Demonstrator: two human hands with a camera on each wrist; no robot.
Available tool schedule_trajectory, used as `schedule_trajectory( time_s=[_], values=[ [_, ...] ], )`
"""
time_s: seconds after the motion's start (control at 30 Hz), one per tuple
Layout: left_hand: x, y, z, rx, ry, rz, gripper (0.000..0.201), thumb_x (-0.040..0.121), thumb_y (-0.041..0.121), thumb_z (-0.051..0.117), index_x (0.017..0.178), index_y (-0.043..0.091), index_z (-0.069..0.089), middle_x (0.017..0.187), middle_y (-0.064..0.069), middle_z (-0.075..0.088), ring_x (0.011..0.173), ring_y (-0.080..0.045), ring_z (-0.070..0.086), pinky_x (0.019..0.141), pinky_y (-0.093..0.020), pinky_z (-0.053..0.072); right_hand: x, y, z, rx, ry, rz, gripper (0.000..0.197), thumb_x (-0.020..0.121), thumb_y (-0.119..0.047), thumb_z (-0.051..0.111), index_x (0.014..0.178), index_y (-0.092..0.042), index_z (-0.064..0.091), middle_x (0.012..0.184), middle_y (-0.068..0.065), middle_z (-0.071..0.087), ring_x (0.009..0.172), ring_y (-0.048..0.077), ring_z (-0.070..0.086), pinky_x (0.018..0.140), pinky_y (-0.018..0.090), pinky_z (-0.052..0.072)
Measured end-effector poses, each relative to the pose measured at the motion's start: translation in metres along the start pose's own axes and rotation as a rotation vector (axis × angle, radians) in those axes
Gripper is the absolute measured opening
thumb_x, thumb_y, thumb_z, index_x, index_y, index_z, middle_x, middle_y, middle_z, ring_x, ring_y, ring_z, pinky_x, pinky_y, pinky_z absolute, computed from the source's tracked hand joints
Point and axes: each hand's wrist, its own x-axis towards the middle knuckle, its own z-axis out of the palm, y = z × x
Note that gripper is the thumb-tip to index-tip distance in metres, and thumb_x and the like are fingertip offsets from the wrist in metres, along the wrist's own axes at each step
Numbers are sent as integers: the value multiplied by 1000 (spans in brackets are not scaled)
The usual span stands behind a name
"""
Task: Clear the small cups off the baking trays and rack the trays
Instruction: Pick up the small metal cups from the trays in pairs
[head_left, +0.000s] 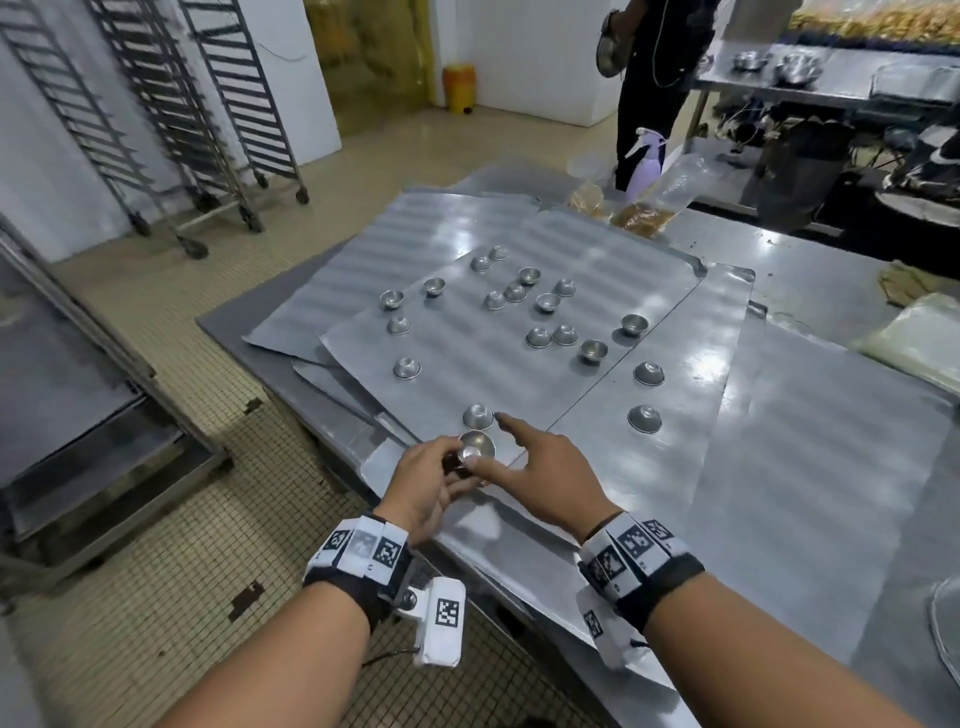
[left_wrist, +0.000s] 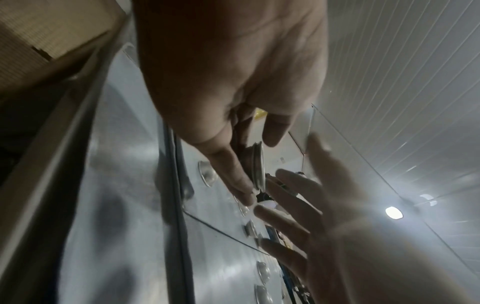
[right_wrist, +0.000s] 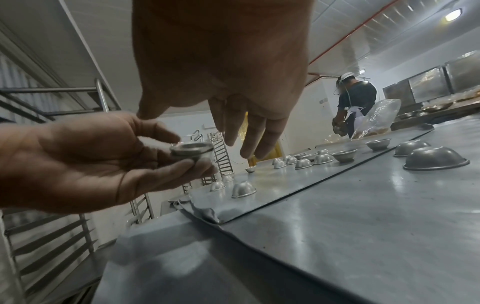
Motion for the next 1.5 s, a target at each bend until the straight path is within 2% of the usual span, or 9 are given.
schedule_trajectory(
  time_s=[0.13, 0.33, 0.63, 0.8, 0.97, 1.07, 1.23, 1.37, 1.5],
  values=[
    [4, 10, -11, -22, 87, 31, 15, 98, 4, 51, 103, -9, 57, 101, -32, 70, 86, -42, 72, 72, -37, 64, 15, 17, -3, -41, 17, 30, 63, 89, -69, 50, 136, -28, 57, 137, -6, 61, 120, 16, 59, 97, 35, 48],
    [15, 21, -28, 4, 190, 56, 11, 93, -4, 53, 100, -8, 60, 109, -34, 66, 91, -42, 72, 65, -30, 63, 47, 34, 3, -153, -121, 120, 55, 90, -54, 57, 134, -21, 57, 133, 1, 62, 120, 21, 58, 98, 38, 47],
    [51, 48, -57, 69, 63, -21, 12, 96, -5, 52, 101, -8, 62, 115, -32, 65, 96, -41, 72, 78, -34, 63, 101, 9, 26, -270, -233, 161, 53, 91, -38, 61, 140, -22, 51, 135, 8, 59, 124, 27, 54, 101, 39, 45],
    [76, 62, -77, 100, -26, -98, 19, 97, 0, 54, 114, -5, 63, 114, -28, 69, 98, -38, 73, 93, -43, 57, 114, 1, 51, -329, -194, 213, 37, 88, -26, 56, 125, -26, 58, 108, 3, 49, 101, 27, 60, 87, 33, 49],
    [100, 68, -76, 111, -67, -106, 19, 95, -3, 53, 112, -7, 63, 111, -31, 69, 97, -40, 74, 84, -39, 62, 121, 0, 53, -301, -108, 245, 38, 91, -25, 57, 127, -14, 54, 120, 12, 61, 109, 30, 58, 89, 33, 45],
    [114, 65, -69, 144, -104, -83, 15, 94, -6, 52, 102, -10, 64, 111, -36, 66, 96, -42, 74, 79, -37, 63, 116, 4, 48, -240, -85, 269, 53, 91, -25, 59, 141, -15, 46, 131, 12, 52, 114, 32, 58, 98, 36, 46],
    [124, 58, -62, 200, -178, -89, 16, 94, -4, 57, 107, -7, 67, 105, -27, 73, 99, -35, 74, 102, -49, 53, 104, 18, 38, -183, -27, 265, 38, 86, -24, 65, 123, -24, 58, 123, 3, 49, 102, 25, 60, 93, 34, 48],
    [126, 55, -56, 216, -201, -67, 16, 94, -1, 61, 109, -4, 67, 108, -26, 73, 99, -31, 75, 99, -44, 55, 99, 28, 33, -207, -22, 267, 31, 81, -33, 72, 109, -24, 62, 109, 1, 58, 94, 19, 59, 80, 28, 44],
    [126, 51, -50, 209, -202, -60, 18, 94, -1, 61, 111, -4, 66, 110, -27, 72, 98, -31, 75, 80, -30, 61, 97, 32, 30, -204, -39, 272, 40, 80, -37, 73, 115, -23, 60, 108, 2, 67, 102, 23, 63, 82, 31, 49]
  ],
)
